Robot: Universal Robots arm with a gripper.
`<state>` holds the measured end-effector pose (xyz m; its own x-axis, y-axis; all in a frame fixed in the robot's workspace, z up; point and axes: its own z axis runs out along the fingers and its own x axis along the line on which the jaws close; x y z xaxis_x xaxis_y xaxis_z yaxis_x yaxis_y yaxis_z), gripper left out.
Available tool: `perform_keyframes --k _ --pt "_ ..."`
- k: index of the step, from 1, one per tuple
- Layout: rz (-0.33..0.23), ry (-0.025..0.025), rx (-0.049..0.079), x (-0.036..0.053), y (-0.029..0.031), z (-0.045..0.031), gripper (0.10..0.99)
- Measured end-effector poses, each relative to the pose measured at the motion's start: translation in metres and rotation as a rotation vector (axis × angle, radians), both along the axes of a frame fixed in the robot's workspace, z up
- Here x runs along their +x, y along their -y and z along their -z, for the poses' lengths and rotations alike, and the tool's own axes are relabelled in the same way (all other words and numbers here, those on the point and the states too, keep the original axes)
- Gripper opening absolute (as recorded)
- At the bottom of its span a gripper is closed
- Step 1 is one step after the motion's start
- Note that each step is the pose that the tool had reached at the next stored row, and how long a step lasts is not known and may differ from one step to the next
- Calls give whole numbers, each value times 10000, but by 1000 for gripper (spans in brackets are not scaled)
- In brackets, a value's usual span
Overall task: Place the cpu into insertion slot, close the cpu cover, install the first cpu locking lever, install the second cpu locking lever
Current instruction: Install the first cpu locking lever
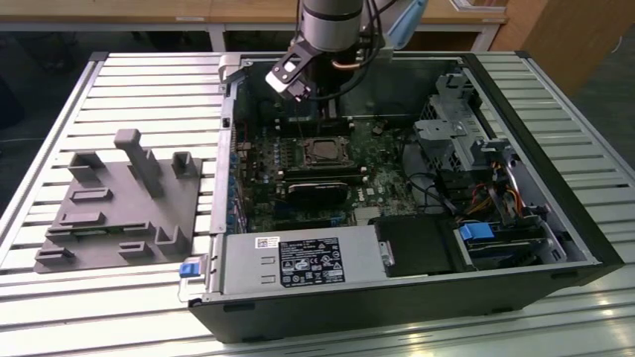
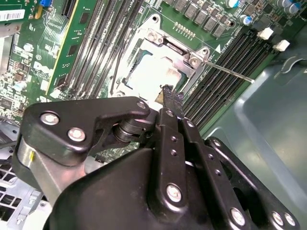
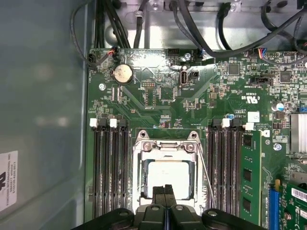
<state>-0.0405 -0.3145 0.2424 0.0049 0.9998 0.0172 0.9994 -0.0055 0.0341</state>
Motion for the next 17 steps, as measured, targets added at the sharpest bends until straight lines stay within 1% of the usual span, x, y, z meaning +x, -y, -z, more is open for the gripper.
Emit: perform_keyframes --k 5,7,9,11,14,15,17 --pt "0 0 1 0 0 -30 122" --pt "0 1 0 0 0 -62 122" --pt "0 0 1 0 0 -106 122" --pt "0 1 1 0 0 -166 122" --pt "-1 1 -1 0 0 -277 122" --pt "0 3 0 0 0 -297 122" --pt "-52 9 1 0 0 -300 122"
